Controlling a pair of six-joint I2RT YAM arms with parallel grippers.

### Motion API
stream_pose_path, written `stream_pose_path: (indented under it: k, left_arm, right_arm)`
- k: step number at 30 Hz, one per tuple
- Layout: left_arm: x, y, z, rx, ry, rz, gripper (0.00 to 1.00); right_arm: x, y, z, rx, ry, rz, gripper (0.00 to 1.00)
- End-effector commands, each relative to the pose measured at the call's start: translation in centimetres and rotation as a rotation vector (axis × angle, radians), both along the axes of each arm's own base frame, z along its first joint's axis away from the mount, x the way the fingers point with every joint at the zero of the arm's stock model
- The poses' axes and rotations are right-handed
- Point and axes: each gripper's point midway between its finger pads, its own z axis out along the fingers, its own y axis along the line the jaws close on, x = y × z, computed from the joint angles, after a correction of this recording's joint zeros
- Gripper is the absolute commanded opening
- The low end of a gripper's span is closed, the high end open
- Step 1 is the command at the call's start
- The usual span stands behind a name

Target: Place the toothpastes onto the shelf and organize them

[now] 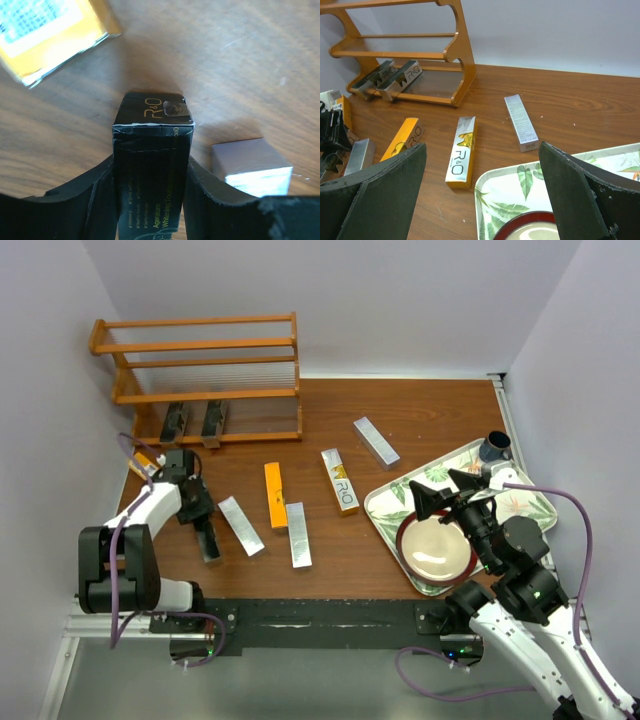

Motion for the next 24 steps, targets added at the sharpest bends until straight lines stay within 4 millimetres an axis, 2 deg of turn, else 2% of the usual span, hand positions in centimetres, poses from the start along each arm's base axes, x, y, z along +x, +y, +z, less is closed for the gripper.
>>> stream_pose_path:
  k: [1, 5, 7, 8, 10, 11, 15, 16, 19, 20, 24]
  left_arm:
    - [4.2, -1.2, 2.4, -0.006, -0.101, -0.031, 0.47]
    - [5.5, -2.2, 1.9, 0.003, -0.091, -0.056, 0.46]
    - [6.5, -2.5, 2.1, 0.011, -0.1, -0.067, 0.42]
    - [6.8, -2.7, 1.6, 0.011, -0.085, -0.07, 0.41]
    - [8.0, -3.1, 1.9, 0.009, -0.097, -0.084, 0.41]
    - [8.3, -3.3, 1.4, 0.01, -0.085, -0.092, 0.41]
    - [10.5, -4.4, 2.0, 0.016, -0.127, -0.132, 0.43]
    - [10.8, -4.5, 2.1, 0.018, -0.132, -0.136, 0.45]
    - [11.4, -4.7, 2.3, 0.028, -0.133, -0.148, 0.61]
    - [11.1, -4.6, 2.4, 0.034, -0.124, -0.142, 0.71]
    - [9.0, -3.8, 3.2, 0.084, -0.113, -0.098, 0.9]
  right_arm:
    - [-0.4, 0.0, 1.9, 0.042, -0.045, 0.009, 0.99]
    - [-0.4, 0.1, 1.9, 0.039, -0.041, 0.012, 0.99]
    - [-0.3, 0.1, 1.8, 0.037, -0.039, 0.013, 0.99]
    - [-0.3, 0.2, 1.8, 0.036, -0.038, 0.016, 0.98]
    - [-0.2, 0.2, 1.7, 0.036, -0.036, 0.013, 0.98]
    - [-0.3, 0.2, 1.8, 0.035, -0.036, 0.015, 0.99]
    - [-0.2, 0.1, 1.7, 0.033, -0.034, 0.01, 0.99]
    - [-0.2, 0.2, 1.7, 0.033, -0.034, 0.01, 0.99]
    - [-0.1, 0.3, 1.5, 0.027, -0.028, 0.016, 0.99]
    - [-0.1, 0.3, 1.6, 0.027, -0.028, 0.016, 0.99]
    - [-0.1, 0.3, 1.4, 0.024, -0.025, 0.013, 0.99]
